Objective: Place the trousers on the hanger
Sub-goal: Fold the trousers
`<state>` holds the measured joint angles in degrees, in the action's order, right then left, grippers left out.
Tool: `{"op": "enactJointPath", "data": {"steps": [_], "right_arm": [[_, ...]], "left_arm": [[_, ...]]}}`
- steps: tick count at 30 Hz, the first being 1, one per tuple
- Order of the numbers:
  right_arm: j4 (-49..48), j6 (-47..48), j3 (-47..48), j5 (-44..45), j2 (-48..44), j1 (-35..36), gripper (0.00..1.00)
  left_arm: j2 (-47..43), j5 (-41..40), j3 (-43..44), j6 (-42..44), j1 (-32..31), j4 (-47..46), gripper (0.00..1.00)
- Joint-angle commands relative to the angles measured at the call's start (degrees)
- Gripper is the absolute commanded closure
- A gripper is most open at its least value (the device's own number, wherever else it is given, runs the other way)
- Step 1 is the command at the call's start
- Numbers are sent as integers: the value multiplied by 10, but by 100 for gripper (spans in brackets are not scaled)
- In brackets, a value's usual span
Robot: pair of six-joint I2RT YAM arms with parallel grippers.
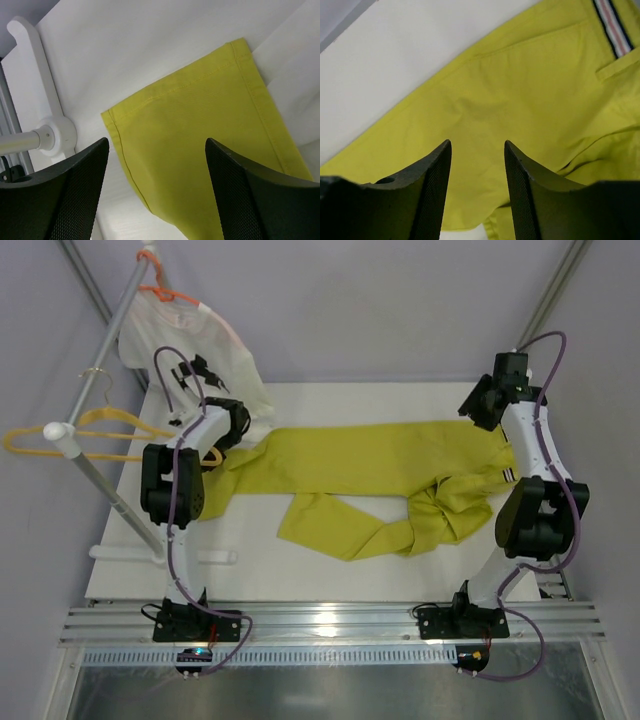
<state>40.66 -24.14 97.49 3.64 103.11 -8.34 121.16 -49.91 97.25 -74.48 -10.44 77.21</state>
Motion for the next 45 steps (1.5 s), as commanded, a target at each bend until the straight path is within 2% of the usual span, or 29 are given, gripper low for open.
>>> {"op": "enactJointPath", "data": {"steps": [1,2,5,7,13,18,21,23,27,32,35,36,40,45], "right_arm": [[1,-63,-91,-80,-79,1,50],[-21,-69,-134,-84,-89,1,49],[-27,-68,-179,-85,-106,1,49],[-30,-65,-194,-86,-109,1,49],[-36,-36,-226,-86,-115,1,49],[-52,-63,-273,-115,-139,8,49],[-80,-111,-317,-129,-153,16,49],[-87,-144,-334,-137,-153,24,48],[-112,-160,-341,-126,-125,60,47],[-124,-152,-349,-87,-92,62,48],[-119,-135,-350,-39,-88,61,60],[-119,-128,-351,-39,-88,59,72],[-116,-118,-353,5,-83,47,96],[-111,-104,-362,25,-78,33,96]], "left_arm": [[-43,-19,12,-3,-9,30,22],[-47,-18,15,4,-20,26,21],[-49,-1,15,53,-45,-5,20],[-48,21,8,94,-67,-34,20],[-58,65,-22,141,-128,-57,19],[-45,79,-24,141,-157,-39,19],[-54,58,-21,134,-186,-23,18],[-72,71,-22,139,-198,-31,18],[-81,75,-14,176,-251,-56,18],[-84,112,-43,186,-263,-79,19],[-106,106,-90,181,-267,-109,20],[-114,108,-115,181,-267,-120,20],[-160,149,-166,216,-267,-184,22],[-216,146,-218,246,-267,-228,19]]}}
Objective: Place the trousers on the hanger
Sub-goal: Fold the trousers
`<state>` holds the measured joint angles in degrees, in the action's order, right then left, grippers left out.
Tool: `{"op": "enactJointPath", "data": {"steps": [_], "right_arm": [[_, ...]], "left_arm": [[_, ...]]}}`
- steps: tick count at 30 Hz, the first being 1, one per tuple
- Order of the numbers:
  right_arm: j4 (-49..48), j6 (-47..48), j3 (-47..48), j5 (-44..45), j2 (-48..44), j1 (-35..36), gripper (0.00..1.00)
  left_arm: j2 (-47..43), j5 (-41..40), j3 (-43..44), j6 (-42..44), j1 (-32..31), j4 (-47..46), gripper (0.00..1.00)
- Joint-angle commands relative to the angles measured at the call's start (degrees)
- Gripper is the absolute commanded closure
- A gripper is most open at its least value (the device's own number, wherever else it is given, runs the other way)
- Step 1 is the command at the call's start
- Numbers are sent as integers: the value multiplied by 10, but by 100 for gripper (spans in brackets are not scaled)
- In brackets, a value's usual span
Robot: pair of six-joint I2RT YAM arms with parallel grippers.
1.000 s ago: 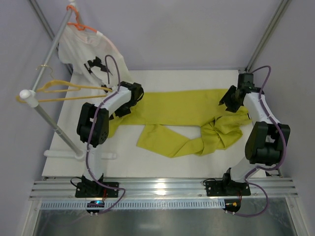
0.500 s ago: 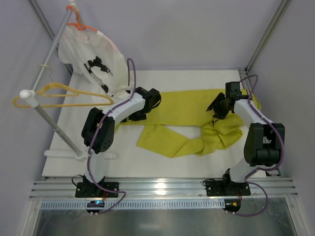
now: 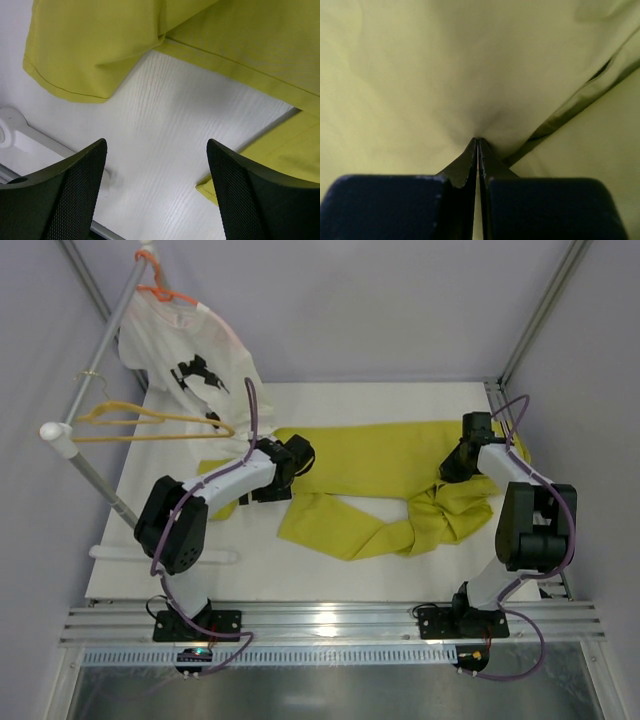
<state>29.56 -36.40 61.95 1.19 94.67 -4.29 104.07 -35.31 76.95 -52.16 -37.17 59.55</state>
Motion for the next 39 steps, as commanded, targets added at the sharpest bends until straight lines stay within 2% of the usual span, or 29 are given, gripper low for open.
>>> {"op": "enactJointPath", "data": {"steps": [1,5,8,12,16,19,25,32,35,36,39], "right_arm": [[6,22,-7,60,0,-8,96],[20,28,-12,87,-14,-25,96],[39,32,-3,108,-10,-43,96],[32,52,-10,54,-26,-57,94],[33,40,-16,-39,-57,-50,56],[37,12,-24,-70,-83,-46,46],[27,-25,-33,-73,-67,-12,41],[-3,-20,-33,-44,-25,-4,45],[-2,-9,-27,-23,1,-4,59],[-4,-4,-26,-17,5,-5,72],[6,13,-25,25,11,-7,96]], "left_arm": [[-48,-6,-20,22,2,-50,19],[-37,-25,-8,8,11,-20,18],[-38,-6,-3,11,11,-25,18],[-49,0,4,27,11,-39,16],[-41,6,33,54,11,-37,16],[-38,14,48,65,10,-34,16],[-43,37,86,98,11,-14,15],[-64,33,103,129,23,7,12],[-57,37,105,131,33,3,13],[-49,36,106,131,35,4,13],[-43,19,105,126,39,14,13]]}}
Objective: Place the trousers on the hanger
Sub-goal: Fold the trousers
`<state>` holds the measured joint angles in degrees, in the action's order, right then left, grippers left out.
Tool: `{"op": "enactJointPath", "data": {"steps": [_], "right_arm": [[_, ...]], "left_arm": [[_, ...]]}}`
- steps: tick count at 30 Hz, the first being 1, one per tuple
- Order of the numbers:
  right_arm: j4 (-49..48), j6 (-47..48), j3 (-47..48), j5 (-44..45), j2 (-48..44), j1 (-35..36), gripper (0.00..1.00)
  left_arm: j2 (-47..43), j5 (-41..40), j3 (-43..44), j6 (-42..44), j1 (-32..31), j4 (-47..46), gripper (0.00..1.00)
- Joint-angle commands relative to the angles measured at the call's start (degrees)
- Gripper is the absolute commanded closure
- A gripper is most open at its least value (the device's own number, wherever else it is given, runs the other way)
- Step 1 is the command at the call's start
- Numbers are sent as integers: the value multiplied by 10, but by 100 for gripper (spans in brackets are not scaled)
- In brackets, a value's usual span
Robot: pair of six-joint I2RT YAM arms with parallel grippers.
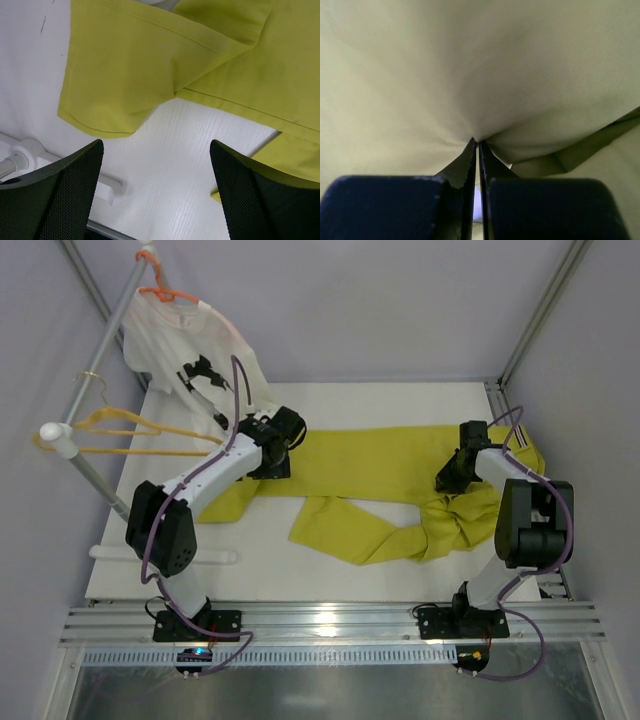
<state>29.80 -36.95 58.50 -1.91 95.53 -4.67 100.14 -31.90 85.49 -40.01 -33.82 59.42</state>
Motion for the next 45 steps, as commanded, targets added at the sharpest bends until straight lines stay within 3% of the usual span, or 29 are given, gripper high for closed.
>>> {"op": "enactJointPath", "data": {"steps": [1,7,12,17,24,29,30,31,35,40,42,45], "right_arm": [[13,22,11,66,0,-7,96],[42,53,8,138,-45,-29,96],[36,57,-2,120,-63,-29,96],[32,47,-17,126,-66,-29,96],[40,47,-9,140,-72,-29,96],[43,48,-8,139,-85,-29,96],[45,50,-4,136,-86,-29,96],[46,50,-1,133,-85,-29,96],[55,50,11,120,-85,-29,96],[69,55,29,139,-95,-29,96],[68,58,33,145,-98,-29,96],[68,68,37,155,-96,-29,96]], "left_arm": [[-4,-18,18,0,6,16,14],[2,-51,9,-5,8,7,14],[31,-17,9,28,12,-75,14],[81,15,49,54,12,-87,16],[169,-55,113,71,17,-63,21],[203,-93,129,53,36,-45,48],[207,-106,131,49,45,-42,56],[214,-112,139,42,50,-38,71],[233,-175,179,33,75,-8,99],[260,-308,247,34,81,31,99],[267,-324,259,33,87,39,99],[271,-332,260,42,97,29,83]]}}
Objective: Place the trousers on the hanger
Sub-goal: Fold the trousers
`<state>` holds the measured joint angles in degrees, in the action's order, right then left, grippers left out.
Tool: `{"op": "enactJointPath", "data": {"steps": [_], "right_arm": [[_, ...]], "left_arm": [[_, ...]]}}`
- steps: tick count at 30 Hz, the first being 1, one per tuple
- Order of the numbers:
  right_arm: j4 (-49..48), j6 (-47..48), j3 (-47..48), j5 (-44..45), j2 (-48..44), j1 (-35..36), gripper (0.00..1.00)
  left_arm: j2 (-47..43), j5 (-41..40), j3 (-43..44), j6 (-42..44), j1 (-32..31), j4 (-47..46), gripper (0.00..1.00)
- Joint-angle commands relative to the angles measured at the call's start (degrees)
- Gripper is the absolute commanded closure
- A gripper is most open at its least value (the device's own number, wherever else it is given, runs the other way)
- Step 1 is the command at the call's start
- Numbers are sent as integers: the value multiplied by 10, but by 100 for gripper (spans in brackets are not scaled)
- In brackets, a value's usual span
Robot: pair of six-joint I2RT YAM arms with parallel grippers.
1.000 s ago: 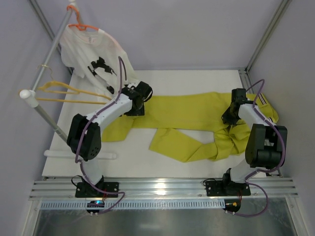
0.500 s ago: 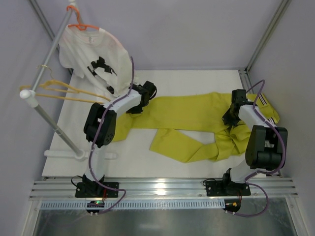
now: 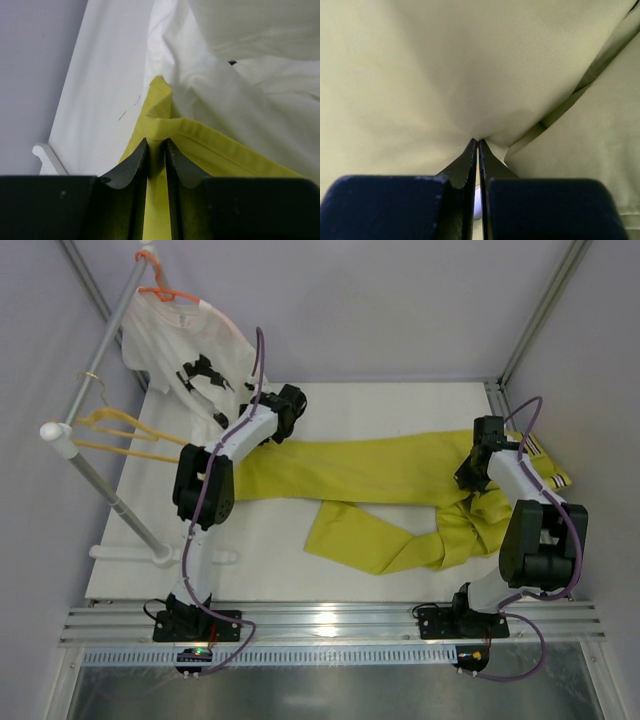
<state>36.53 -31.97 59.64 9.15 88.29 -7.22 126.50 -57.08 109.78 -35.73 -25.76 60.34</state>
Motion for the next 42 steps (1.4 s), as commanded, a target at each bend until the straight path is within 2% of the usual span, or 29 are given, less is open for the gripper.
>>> {"op": "enactJointPath", "data": {"steps": [1,4,6,11,15,19,23,29,38,42], "right_arm": [[0,20,26,44,-22,-3,96],[-8,22,19,25,-24,-3,96],[-16,19,11,15,-28,-3,96],[-30,19,7,-15,-25,1,96],[-48,13,11,-28,-6,15,96],[-68,-4,32,-44,34,21,96],[-98,-22,74,-74,95,26,96],[-106,-33,109,-78,148,28,96],[-145,-37,146,-56,186,28,96],[-142,-34,169,-29,193,26,96]], "left_arm": [[9,-80,17,4,19,15,79],[22,-73,23,26,19,8,64],[26,-58,30,10,19,23,59],[0,-24,-2,-12,-2,38,49],[-42,54,-46,-22,-28,20,44],[-80,159,-97,-27,-42,-12,42],[-87,188,-114,-29,-41,-27,41],[-50,231,-75,-34,-27,-36,41],[18,293,2,3,-23,-75,41],[6,296,-11,-2,-23,-90,42]]}}
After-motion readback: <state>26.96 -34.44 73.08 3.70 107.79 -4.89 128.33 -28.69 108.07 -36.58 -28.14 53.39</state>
